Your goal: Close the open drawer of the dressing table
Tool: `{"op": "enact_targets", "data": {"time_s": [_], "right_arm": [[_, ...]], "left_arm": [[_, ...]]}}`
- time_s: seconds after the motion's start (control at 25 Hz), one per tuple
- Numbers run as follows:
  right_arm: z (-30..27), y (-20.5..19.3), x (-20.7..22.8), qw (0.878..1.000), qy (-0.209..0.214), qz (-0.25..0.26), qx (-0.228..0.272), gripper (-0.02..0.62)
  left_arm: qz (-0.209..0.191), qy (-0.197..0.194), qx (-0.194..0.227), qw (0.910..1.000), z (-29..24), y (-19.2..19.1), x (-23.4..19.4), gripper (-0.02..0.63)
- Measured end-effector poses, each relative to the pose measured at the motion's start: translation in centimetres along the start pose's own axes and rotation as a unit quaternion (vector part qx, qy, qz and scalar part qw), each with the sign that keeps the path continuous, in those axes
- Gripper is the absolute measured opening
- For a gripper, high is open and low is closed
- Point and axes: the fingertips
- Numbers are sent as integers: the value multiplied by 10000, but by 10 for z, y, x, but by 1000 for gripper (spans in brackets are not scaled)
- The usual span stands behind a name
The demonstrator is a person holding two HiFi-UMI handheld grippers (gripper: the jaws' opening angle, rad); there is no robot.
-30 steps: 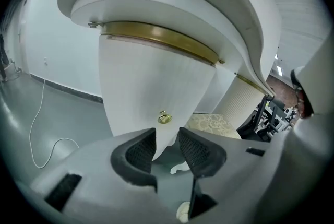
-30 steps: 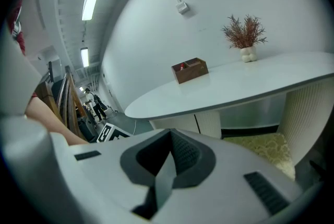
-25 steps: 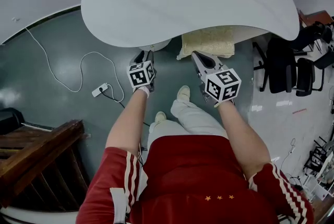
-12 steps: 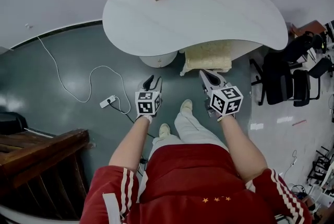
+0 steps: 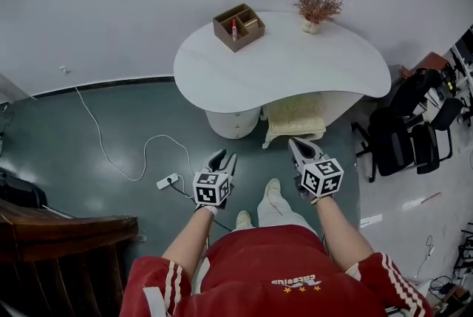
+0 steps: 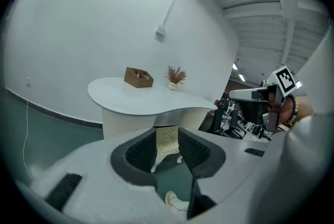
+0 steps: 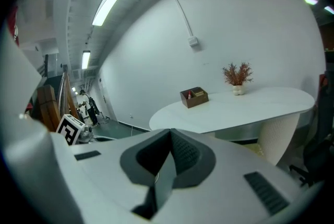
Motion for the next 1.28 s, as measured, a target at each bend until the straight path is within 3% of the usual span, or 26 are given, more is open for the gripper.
{"op": "enact_targets", "data": {"time_s": [0.2, 0.44, 0.6, 0.72, 0.92, 1.12, 1.28], "right_arm": [[37, 17, -36, 9990, -126, -30, 430, 3], [73, 47, -53, 9983, -74, 271, 512, 3], [104, 69, -52, 9962, -206, 368, 760, 3], [133, 83, -67, 9937, 4, 507, 999, 3], [196, 95, -93, 9896, 257, 666, 1249, 3], [282, 117, -116, 9774, 351, 1153, 1737, 3], [338, 125, -133, 9683, 404, 1566, 1902, 3]], "left_arm": [[-249, -62, 355, 9990, 57, 24, 6, 130], [-490, -386, 800, 9948, 103, 62, 36, 130], [-538, -206, 1194, 9912, 135, 83, 49, 130], [-401, -71, 1546, 9871, 166, 100, 64, 130], [113, -118, 1964, 9804, 223, 114, 105, 130], [-405, -44, 2353, 9711, 284, 117, 167, 130], [-416, -18, 2630, 9639, 323, 119, 200, 130]]}}
Point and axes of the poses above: the fingertips, and each gripper's own axes: z backward along the fingers, x to its right, y out of its top, and after that the axes turned 12 degrees about y, right-handed
